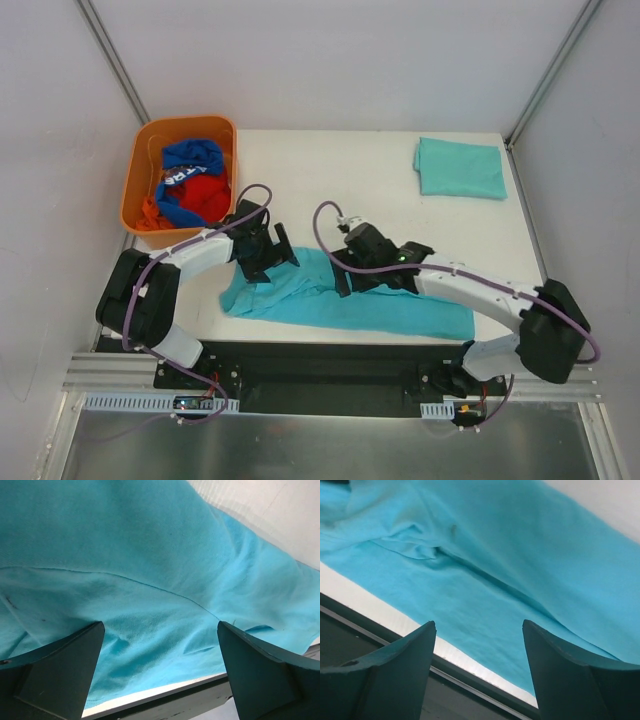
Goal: Fold and stack the t-shirts
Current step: Fold the other side of the tshirt into a rectangle
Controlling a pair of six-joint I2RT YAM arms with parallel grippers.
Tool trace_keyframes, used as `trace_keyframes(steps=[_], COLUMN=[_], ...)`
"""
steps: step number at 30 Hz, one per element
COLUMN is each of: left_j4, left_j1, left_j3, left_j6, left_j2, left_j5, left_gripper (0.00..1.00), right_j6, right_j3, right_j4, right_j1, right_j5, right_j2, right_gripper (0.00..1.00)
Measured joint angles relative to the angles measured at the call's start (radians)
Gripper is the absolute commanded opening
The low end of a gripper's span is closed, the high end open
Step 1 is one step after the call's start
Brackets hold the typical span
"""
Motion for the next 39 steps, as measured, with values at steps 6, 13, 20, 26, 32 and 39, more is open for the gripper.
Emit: trace_keyframes(steps=[6, 13, 20, 26, 32, 39], left_j4=[0.017, 0.014, 0.014, 0.011, 0.009, 0.015], left_j1=[-0.001, -0.001, -0.002, -0.001, -0.001, -0.001], left_j3=[-0.016, -0.022, -0.022, -0.022, -0.022, -0.022], left_j6=[0.014, 0.018, 0.015, 0.012, 0.002, -0.014], left_j2=[-0.015, -0.041, -0.086, -0.084, -0.065, -0.052], left_j5=[0.008, 0.017, 0.018, 0.016, 0.012, 0.013], left_gripper=[0.99, 0.99, 0.99, 0.99, 0.99, 0.99], right_j6=[-0.007, -0.031, -0.064, -0.074, -0.075, -0.075], right_j3=[0.126, 0.225, 0.238, 0.238, 0.235, 0.192], right_j4=[0.114, 0.24, 0.323, 0.348, 0.357, 0.377], right_j1=[0.138, 0.197, 0.233, 0.248, 0.249, 0.27], right_j5=[-0.005, -0.015, 0.031, 0.063, 0.079, 0.078], right_j2=[0.242, 0.399, 0.458, 0.477, 0.492, 0.496], right_gripper=[0.59, 0.42, 0.29, 0.29, 0.28, 0.28])
